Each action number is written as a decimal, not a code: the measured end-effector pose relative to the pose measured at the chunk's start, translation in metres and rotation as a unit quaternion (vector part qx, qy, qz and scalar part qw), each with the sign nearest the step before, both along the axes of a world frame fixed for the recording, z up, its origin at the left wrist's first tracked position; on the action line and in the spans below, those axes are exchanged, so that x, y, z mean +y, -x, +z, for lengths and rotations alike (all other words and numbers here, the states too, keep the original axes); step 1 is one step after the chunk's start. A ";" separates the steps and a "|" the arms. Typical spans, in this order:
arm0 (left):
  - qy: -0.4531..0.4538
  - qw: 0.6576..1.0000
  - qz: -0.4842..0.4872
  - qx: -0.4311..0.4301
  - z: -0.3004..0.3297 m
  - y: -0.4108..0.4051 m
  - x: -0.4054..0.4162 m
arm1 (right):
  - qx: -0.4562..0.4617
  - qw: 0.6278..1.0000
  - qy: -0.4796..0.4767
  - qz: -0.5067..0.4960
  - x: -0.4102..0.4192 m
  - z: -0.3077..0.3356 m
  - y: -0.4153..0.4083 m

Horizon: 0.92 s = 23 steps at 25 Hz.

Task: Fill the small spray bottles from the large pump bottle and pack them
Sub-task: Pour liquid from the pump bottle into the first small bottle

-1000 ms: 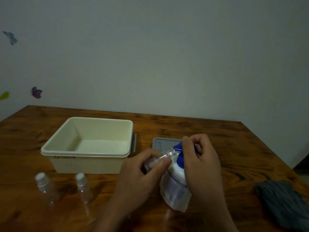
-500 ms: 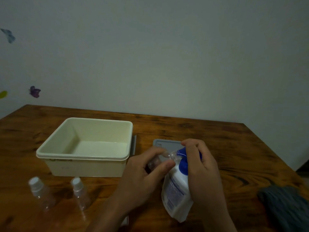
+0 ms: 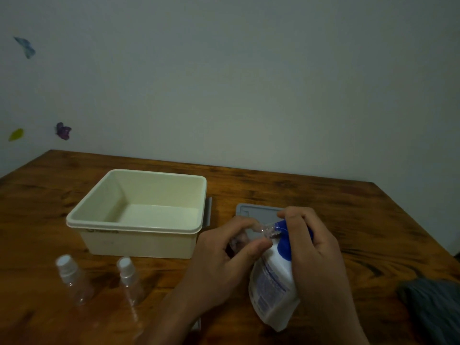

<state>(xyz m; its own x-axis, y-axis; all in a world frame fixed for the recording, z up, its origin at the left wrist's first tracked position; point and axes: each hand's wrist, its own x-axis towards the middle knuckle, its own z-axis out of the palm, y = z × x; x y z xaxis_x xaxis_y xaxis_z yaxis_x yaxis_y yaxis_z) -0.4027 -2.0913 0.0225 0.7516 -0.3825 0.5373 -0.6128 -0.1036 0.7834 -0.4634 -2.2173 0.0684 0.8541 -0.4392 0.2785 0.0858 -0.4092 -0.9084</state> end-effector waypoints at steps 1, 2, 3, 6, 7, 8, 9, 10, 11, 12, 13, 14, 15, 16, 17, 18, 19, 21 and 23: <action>0.000 1.000 -0.007 0.005 0.001 0.000 0.001 | -0.009 1.000 0.002 -0.017 0.004 -0.001 0.001; 0.000 1.000 -0.013 0.009 0.002 0.000 0.002 | -0.019 0.999 0.000 -0.036 0.008 -0.003 0.003; -0.005 1.000 -0.017 0.013 0.001 -0.001 0.003 | -0.023 0.998 -0.012 -0.054 0.013 -0.004 0.004; -0.015 1.000 -0.015 0.020 0.000 -0.004 0.006 | -0.007 0.995 -0.081 -0.064 0.021 -0.005 0.007; -0.016 1.000 -0.014 0.021 -0.001 -0.004 0.006 | 0.001 0.994 -0.095 -0.054 0.019 -0.004 0.007; -0.018 0.999 -0.016 0.021 -0.001 -0.004 0.006 | 0.008 0.995 -0.093 -0.042 0.017 -0.003 0.008; -0.017 0.999 -0.019 0.020 -0.001 -0.004 0.006 | 0.007 0.996 -0.080 -0.031 0.015 -0.001 0.009; -0.016 0.999 -0.022 0.019 0.000 -0.003 0.006 | 0.002 0.998 -0.062 -0.021 0.012 0.001 0.010; -0.015 0.999 -0.025 0.021 0.000 -0.003 0.006 | -0.002 0.999 -0.042 -0.010 0.009 0.002 0.011; -0.015 0.999 -0.028 0.026 0.000 -0.003 0.006 | -0.005 1.000 -0.029 0.004 0.006 0.002 0.012; -0.014 0.999 -0.032 0.031 -0.001 -0.003 0.005 | -0.005 1.000 -0.023 0.020 0.004 0.002 0.011; -0.013 0.999 -0.037 0.036 -0.001 -0.003 0.005 | -0.004 0.999 -0.021 0.035 0.001 0.002 0.011; -0.013 0.998 -0.042 0.036 0.000 -0.003 0.005 | -0.005 0.999 -0.018 0.048 -0.002 0.002 0.009; -0.014 0.998 -0.046 0.035 0.000 -0.002 0.006 | -0.006 0.998 -0.015 0.059 -0.005 0.002 0.008; -0.017 0.998 -0.051 0.035 0.001 -0.002 0.006 | -0.008 0.998 -0.011 0.068 -0.007 0.003 0.007; -0.019 0.998 -0.053 0.036 0.002 -0.001 0.007 | -0.012 0.997 -0.005 0.078 -0.008 0.003 0.005; -0.019 0.998 -0.055 0.037 0.003 0.000 0.008 | -0.018 0.996 0.000 0.090 -0.009 0.002 0.004; -0.020 0.998 -0.057 0.036 0.003 0.000 0.009 | -0.027 0.994 -0.005 0.103 -0.010 -0.001 0.001; -0.020 0.997 -0.062 0.040 0.004 0.001 0.009 | -0.030 0.994 -0.013 0.107 -0.010 -0.006 0.000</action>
<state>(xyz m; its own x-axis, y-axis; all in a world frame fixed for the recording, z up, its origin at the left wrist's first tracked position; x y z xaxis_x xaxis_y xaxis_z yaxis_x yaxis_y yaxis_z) -0.4038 -2.0822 0.0261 0.7369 -0.4959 0.4595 -0.5583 -0.0631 0.8273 -0.4632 -2.2273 0.0625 0.9111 -0.2575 0.3219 0.2215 -0.3528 -0.9091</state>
